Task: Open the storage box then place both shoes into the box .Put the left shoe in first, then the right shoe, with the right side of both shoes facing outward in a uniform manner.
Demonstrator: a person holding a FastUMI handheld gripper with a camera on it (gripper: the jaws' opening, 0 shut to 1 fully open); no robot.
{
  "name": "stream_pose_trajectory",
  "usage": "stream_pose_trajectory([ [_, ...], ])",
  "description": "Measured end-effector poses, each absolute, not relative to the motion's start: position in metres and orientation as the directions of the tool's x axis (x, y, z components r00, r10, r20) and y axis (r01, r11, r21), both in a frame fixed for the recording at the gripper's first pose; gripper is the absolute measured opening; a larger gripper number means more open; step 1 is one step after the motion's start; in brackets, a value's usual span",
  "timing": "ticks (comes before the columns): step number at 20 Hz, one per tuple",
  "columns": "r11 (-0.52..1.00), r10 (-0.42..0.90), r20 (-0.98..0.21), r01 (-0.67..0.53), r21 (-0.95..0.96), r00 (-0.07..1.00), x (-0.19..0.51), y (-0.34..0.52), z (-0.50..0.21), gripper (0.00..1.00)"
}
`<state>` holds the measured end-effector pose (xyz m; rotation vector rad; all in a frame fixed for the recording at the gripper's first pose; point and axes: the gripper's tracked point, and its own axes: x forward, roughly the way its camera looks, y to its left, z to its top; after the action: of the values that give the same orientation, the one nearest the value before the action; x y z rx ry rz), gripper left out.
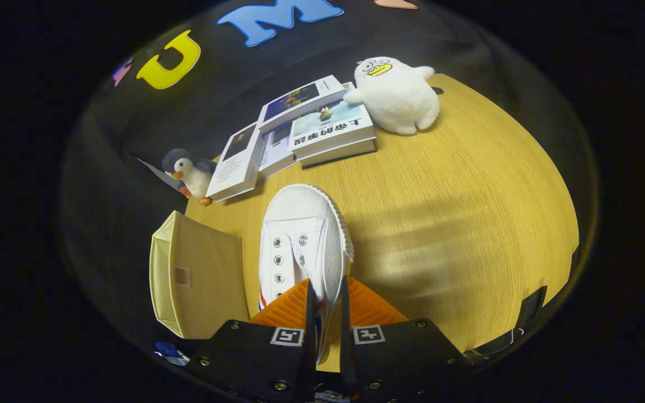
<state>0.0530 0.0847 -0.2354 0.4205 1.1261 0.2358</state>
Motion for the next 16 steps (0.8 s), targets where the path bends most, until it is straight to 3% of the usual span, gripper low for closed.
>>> stream_pose_trajectory([
  [16, 0.837, 0.544, -0.735, -0.194, 0.512, 0.406, 0.057, 0.248, -0.140, 0.18],
])
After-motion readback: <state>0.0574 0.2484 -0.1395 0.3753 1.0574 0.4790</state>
